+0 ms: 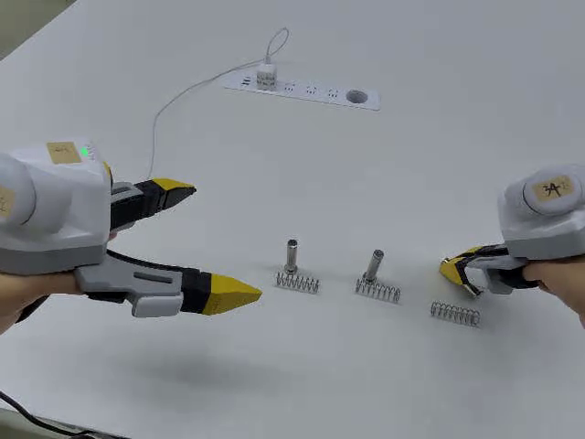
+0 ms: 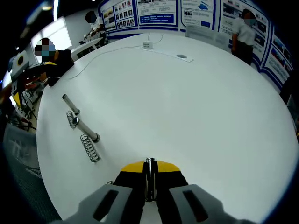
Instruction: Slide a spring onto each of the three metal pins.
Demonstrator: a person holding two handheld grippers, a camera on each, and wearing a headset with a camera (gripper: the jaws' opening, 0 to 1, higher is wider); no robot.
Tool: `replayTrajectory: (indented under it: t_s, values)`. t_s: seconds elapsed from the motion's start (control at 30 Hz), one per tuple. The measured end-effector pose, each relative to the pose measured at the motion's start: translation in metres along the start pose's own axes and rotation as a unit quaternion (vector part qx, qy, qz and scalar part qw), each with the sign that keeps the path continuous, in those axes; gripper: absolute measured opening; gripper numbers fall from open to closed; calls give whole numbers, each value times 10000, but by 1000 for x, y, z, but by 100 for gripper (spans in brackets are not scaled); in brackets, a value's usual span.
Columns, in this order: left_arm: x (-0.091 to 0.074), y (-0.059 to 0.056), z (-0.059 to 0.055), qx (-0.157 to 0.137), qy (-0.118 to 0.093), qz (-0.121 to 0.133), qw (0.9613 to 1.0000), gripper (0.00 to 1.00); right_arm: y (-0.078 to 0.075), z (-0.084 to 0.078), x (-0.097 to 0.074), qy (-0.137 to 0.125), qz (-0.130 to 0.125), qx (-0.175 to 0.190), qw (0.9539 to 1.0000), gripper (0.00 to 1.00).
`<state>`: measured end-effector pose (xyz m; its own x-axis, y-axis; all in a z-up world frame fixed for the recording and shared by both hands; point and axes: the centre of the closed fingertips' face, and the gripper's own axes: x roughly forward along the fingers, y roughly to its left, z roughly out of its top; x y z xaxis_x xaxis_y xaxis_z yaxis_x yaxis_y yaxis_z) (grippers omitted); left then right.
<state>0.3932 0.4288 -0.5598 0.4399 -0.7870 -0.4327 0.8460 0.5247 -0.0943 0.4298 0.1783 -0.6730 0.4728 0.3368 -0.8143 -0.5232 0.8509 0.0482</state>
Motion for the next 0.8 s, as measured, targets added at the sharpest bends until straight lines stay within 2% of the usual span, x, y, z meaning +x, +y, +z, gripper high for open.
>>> replayTrajectory:
  t_s: [0.17,0.5,0.8]
  values:
    - [2,-3,2,7,-19,-11,10000,95,-1,5,-7,-214,-61,44,9997,7]
    - [3,-9,9,83,-63,-29,9999,96,1,8,-21,-545,-143,-142,9983,7]
    - [-1,-11,13,140,-91,-21,9999,96,5,13,-31,-873,-113,-147,9960,7]
